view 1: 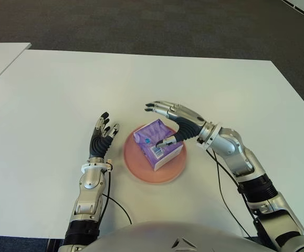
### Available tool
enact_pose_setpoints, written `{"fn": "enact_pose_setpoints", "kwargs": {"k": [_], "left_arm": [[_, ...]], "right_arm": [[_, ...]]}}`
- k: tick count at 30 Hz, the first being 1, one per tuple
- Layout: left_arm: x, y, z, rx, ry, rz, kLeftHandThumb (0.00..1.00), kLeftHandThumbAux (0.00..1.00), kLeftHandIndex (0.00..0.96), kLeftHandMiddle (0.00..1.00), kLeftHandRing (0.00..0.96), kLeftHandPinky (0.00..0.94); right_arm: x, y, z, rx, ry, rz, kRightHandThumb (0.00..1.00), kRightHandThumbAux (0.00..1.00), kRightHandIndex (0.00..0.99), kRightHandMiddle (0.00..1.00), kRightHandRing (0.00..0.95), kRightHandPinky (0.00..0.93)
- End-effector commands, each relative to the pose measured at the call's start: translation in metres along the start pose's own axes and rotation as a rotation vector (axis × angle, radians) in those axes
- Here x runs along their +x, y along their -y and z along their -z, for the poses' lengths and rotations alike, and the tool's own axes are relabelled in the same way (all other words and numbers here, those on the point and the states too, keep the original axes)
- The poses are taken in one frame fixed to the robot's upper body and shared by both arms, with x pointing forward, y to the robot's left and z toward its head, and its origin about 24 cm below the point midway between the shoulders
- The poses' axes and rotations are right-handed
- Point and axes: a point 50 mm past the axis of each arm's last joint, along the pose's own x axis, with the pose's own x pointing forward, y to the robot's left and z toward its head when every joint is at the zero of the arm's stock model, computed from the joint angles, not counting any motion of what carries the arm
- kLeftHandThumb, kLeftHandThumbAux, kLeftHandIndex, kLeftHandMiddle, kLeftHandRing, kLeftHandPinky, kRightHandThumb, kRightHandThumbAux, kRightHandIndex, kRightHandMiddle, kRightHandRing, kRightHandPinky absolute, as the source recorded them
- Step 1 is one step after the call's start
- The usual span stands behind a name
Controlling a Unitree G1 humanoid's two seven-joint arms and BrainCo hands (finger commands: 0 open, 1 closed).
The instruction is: Put the tissue paper into the plate.
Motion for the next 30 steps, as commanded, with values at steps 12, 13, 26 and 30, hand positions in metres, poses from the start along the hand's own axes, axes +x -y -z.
{"fn": "enact_pose_setpoints", "kwargs": {"k": [12, 13, 26, 30], "left_arm": [[-0.002, -0.003, 0.003, 0.008, 0.001, -0.003, 0.000, 0.582, 0.000, 0.000, 0.000, 0.000], [-0.002, -0.003, 0.003, 0.008, 0.002, -0.003, 0.000, 0.582, 0.000, 0.000, 0.000, 0.000], [-0.003, -0.003, 0.004, 0.020, -0.012, -0.005, 0.000, 0.586, 0.000, 0.000, 0.000, 0.000], [-0.003, -0.003, 0.004, 0.017, -0.009, -0.008, 0.000, 0.587, 0.000, 0.000, 0.000, 0.000]], "right_arm": [[-0.020, 0.038, -0.005, 0.193, -0.061, 0.181, 0.194, 0.360, 0.000, 0.000, 0.000, 0.000], [-0.020, 0.039, -0.006, 0.197, -0.065, 0.188, 0.202, 0.359, 0.000, 0.000, 0.000, 0.000], [-0.030, 0.050, 0.003, 0.180, -0.132, 0.418, 0.230, 0.325, 0.000, 0.000, 0.000, 0.000], [-0.038, 0.050, 0.025, 0.177, -0.206, 0.546, 0.222, 0.301, 0.000, 0.000, 0.000, 0.000]]}}
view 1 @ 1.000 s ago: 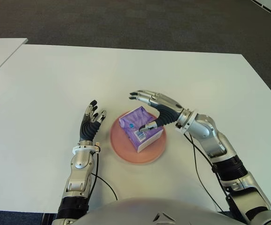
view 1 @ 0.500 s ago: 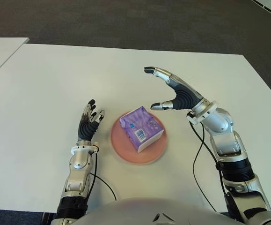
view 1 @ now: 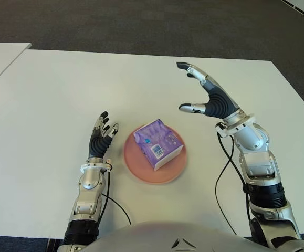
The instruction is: Put the tissue paper into the plate.
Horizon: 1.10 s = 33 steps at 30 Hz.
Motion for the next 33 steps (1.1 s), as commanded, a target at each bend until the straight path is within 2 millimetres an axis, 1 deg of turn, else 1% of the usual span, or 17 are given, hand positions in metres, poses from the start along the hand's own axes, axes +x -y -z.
{"fn": "enact_pose_setpoints", "kwargs": {"k": [1, 2, 3, 4, 5, 7, 8, 10, 11, 14, 16, 20, 24, 26, 33], "left_arm": [[-0.004, -0.002, 0.005, 0.011, -0.027, -0.010, 0.000, 0.587, 0.000, 0.000, 0.000, 0.000], [-0.004, -0.002, 0.005, 0.008, -0.027, -0.009, 0.000, 0.586, 0.000, 0.000, 0.000, 0.000], [-0.004, -0.002, 0.005, 0.003, -0.027, -0.008, 0.000, 0.586, 0.000, 0.000, 0.000, 0.000], [-0.004, -0.002, 0.005, 0.000, -0.027, -0.007, 0.000, 0.585, 0.000, 0.000, 0.000, 0.000], [-0.004, -0.002, 0.005, -0.002, -0.027, -0.007, 0.000, 0.585, 0.000, 0.000, 0.000, 0.000], [-0.005, -0.003, 0.005, -0.002, -0.026, -0.005, 0.000, 0.584, 0.000, 0.000, 0.000, 0.000], [-0.005, -0.003, 0.005, -0.002, -0.024, -0.003, 0.000, 0.584, 0.000, 0.000, 0.000, 0.000], [-0.005, -0.003, 0.005, -0.002, -0.022, 0.001, 0.000, 0.582, 0.000, 0.000, 0.000, 0.000], [-0.005, -0.003, 0.005, -0.003, -0.022, 0.002, 0.000, 0.582, 0.000, 0.000, 0.000, 0.000], [-0.005, -0.003, 0.005, -0.006, -0.025, 0.003, 0.000, 0.583, 0.000, 0.000, 0.000, 0.000], [-0.006, -0.003, 0.005, -0.005, -0.025, 0.002, 0.000, 0.584, 0.000, 0.000, 0.000, 0.000], [-0.005, -0.003, 0.005, -0.003, -0.024, -0.003, 0.000, 0.589, 0.000, 0.000, 0.000, 0.000], [-0.006, -0.003, 0.004, -0.006, -0.027, -0.007, 0.000, 0.591, 0.000, 0.000, 0.000, 0.000], [-0.006, -0.003, 0.004, -0.007, -0.027, -0.006, 0.000, 0.589, 0.000, 0.000, 0.000, 0.000], [-0.008, -0.003, 0.003, -0.005, -0.025, -0.005, 0.000, 0.590, 0.000, 0.000, 0.000, 0.000]], "right_arm": [[-0.009, 0.005, 0.028, 0.005, -0.095, 0.138, 0.224, 0.302, 0.000, 0.000, 0.000, 0.000], [-0.010, 0.005, 0.032, 0.019, -0.098, 0.166, 0.224, 0.303, 0.000, 0.000, 0.000, 0.000], [-0.012, 0.007, 0.040, 0.072, -0.104, 0.209, 0.227, 0.311, 0.000, 0.000, 0.000, 0.000], [-0.013, 0.007, 0.045, 0.110, -0.106, 0.240, 0.217, 0.357, 0.000, 0.000, 0.000, 0.000], [-0.013, 0.008, 0.049, 0.133, -0.105, 0.260, 0.214, 0.373, 0.000, 0.000, 0.000, 0.000], [-0.013, 0.008, 0.050, 0.181, -0.092, 0.296, 0.199, 0.428, 0.000, 0.000, 0.000, 0.000], [-0.014, 0.008, 0.051, 0.227, -0.082, 0.330, 0.196, 0.439, 0.000, 0.000, 0.000, 0.000], [-0.017, 0.006, 0.053, 0.309, -0.069, 0.390, 0.168, 0.505, 0.000, 0.000, 0.000, 0.000], [-0.019, 0.005, 0.054, 0.328, -0.066, 0.404, 0.163, 0.516, 0.000, 0.000, 0.000, 0.000], [-0.038, -0.013, 0.055, 0.434, -0.093, 0.473, 0.133, 0.567, 0.000, 0.000, 0.000, 0.000], [-0.045, -0.020, 0.054, 0.459, -0.102, 0.496, 0.112, 0.593, 0.000, 0.000, 0.000, 0.000], [-0.050, -0.032, 0.056, 0.497, -0.139, 0.549, 0.078, 0.610, 0.000, 0.000, 0.000, 0.000], [-0.057, -0.051, 0.063, 0.539, -0.223, 0.593, 0.045, 0.607, 0.000, 0.000, 0.000, 0.000], [-0.058, -0.054, 0.064, 0.541, -0.232, 0.597, 0.038, 0.604, 0.000, 0.000, 0.000, 0.000], [-0.058, -0.055, 0.064, 0.538, -0.229, 0.602, 0.032, 0.601, 0.000, 0.000, 0.000, 0.000]]}}
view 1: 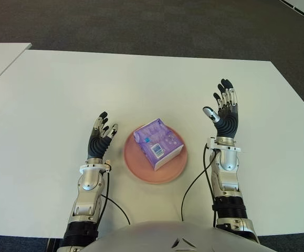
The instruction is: Put the tissue paper into the plate.
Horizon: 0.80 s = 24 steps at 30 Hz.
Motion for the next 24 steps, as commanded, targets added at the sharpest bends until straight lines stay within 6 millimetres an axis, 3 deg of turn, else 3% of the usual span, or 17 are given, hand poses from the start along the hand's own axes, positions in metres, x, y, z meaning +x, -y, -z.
{"fn": "enact_pose_setpoints", "kwargs": {"k": [1, 24], "left_arm": [[-0.0038, -0.0013, 0.0028, 0.002, -0.020, -0.002, 0.000, 0.592, 0.000, 0.000, 0.000, 0.000], [-0.0030, -0.0037, 0.0027, 0.003, -0.008, -0.013, 0.000, 0.598, 0.000, 0.000, 0.000, 0.000]], "right_arm": [[-0.0021, -0.0002, 0.0017, -0.009, -0.001, 0.003, 0.031, 0.601, 0.000, 0.000, 0.000, 0.000], [-0.0024, -0.0022, 0.0012, -0.009, 0.001, 0.003, 0.031, 0.601, 0.000, 0.000, 0.000, 0.000]]}}
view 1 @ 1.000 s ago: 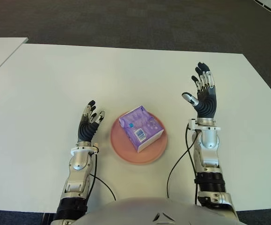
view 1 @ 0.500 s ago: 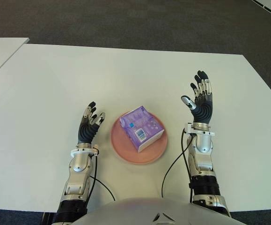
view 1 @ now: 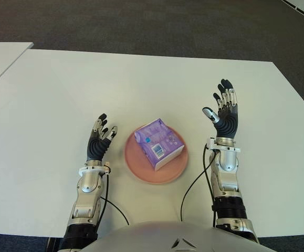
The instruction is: Put the tissue paper into the plate.
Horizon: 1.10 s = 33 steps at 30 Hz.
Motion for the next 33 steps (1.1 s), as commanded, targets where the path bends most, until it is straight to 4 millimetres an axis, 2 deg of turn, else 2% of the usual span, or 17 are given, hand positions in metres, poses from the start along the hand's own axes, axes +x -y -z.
{"fn": "enact_pose_setpoints", "kwargs": {"k": [1, 19, 20, 21, 22, 23, 25, 33], "left_arm": [[0.000, -0.002, 0.001, 0.000, -0.005, -0.006, 0.000, 0.597, 0.000, 0.000, 0.000, 0.000], [-0.001, -0.002, 0.000, -0.003, -0.003, -0.004, 0.000, 0.606, 0.000, 0.000, 0.000, 0.000], [-0.001, -0.002, 0.000, -0.002, -0.002, -0.004, 0.000, 0.606, 0.000, 0.000, 0.000, 0.000], [-0.001, -0.002, 0.000, -0.001, -0.002, -0.003, 0.000, 0.605, 0.000, 0.000, 0.000, 0.000], [-0.001, -0.002, 0.000, 0.000, -0.001, -0.003, 0.000, 0.605, 0.000, 0.000, 0.000, 0.000], [-0.001, -0.002, 0.000, 0.002, 0.000, -0.002, 0.000, 0.604, 0.000, 0.000, 0.000, 0.000], [-0.001, -0.002, 0.000, 0.004, 0.001, -0.002, 0.000, 0.603, 0.000, 0.000, 0.000, 0.000], [0.000, -0.002, 0.000, 0.007, -0.005, -0.002, 0.000, 0.595, 0.000, 0.000, 0.000, 0.000]], "right_arm": [[-0.003, -0.001, 0.002, -0.001, -0.008, 0.000, 0.031, 0.601, 0.000, 0.000, 0.000, 0.000], [-0.003, -0.002, 0.001, -0.001, -0.006, 0.000, 0.031, 0.601, 0.000, 0.000, 0.000, 0.000], [-0.027, 0.002, 0.040, -0.046, -0.237, -0.078, 0.031, 0.601, 0.000, 0.000, 0.000, 0.000], [-0.050, 0.007, 0.066, -0.073, -0.412, -0.133, 0.043, 0.611, 0.000, 0.000, 0.000, 0.000], [-0.069, 0.012, 0.086, -0.081, -0.543, -0.160, 0.048, 0.619, 0.000, 0.000, 0.000, 0.000], [-0.080, 0.015, 0.097, -0.075, -0.616, -0.164, 0.048, 0.623, 0.000, 0.000, 0.000, 0.000], [-0.081, 0.016, 0.102, -0.059, -0.631, -0.151, 0.036, 0.634, 0.000, 0.000, 0.000, 0.000], [-0.077, 0.015, 0.100, -0.005, -0.565, -0.083, 0.002, 0.643, 0.000, 0.000, 0.000, 0.000]]}}
